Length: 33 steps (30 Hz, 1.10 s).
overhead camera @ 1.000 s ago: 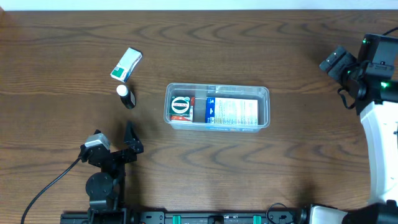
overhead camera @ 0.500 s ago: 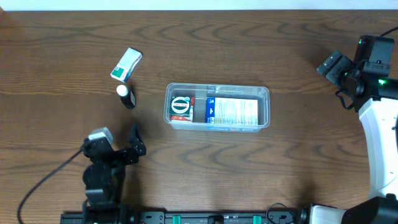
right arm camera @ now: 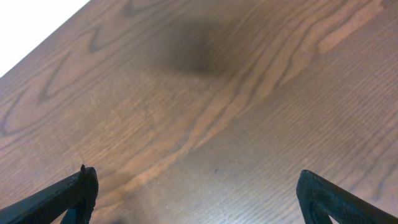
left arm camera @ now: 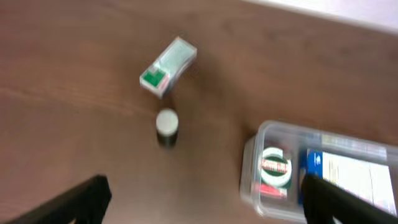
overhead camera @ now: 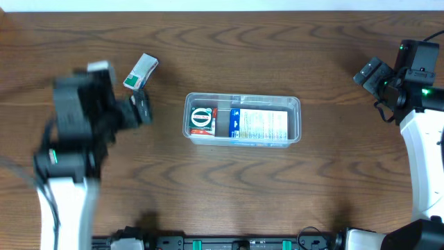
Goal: Pack container
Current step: 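Move the left gripper over the white-green Panadol box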
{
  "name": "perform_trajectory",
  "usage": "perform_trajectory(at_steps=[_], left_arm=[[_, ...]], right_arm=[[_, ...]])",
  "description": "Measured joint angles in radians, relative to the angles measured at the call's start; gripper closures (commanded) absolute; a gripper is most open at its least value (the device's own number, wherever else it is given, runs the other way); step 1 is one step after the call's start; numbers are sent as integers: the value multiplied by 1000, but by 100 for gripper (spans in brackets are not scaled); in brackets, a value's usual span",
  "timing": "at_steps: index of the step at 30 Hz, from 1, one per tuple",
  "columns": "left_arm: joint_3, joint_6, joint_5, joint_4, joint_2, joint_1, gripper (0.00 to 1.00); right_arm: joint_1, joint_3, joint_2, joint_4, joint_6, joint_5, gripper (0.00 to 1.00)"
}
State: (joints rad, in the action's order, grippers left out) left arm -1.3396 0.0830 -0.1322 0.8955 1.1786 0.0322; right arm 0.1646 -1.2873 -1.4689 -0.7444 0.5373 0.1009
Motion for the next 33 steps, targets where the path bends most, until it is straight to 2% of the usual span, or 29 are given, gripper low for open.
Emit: perform_trajectory(at_steps=[3,7,24,33], left_arm=[[-227,-40,-3,104,192,0,2],[-374,-106,-7,98,356,0,2],[-391,-438,-15,-78,746,5,2],[-391,-485,-14,-149,872,55,2]], right_arm=[[0,0,0,0,0,-1,1],[0,0,0,0,0,0,1],[0,0,0,0,0,0,1],[0,0,0,0,0,0,1]])
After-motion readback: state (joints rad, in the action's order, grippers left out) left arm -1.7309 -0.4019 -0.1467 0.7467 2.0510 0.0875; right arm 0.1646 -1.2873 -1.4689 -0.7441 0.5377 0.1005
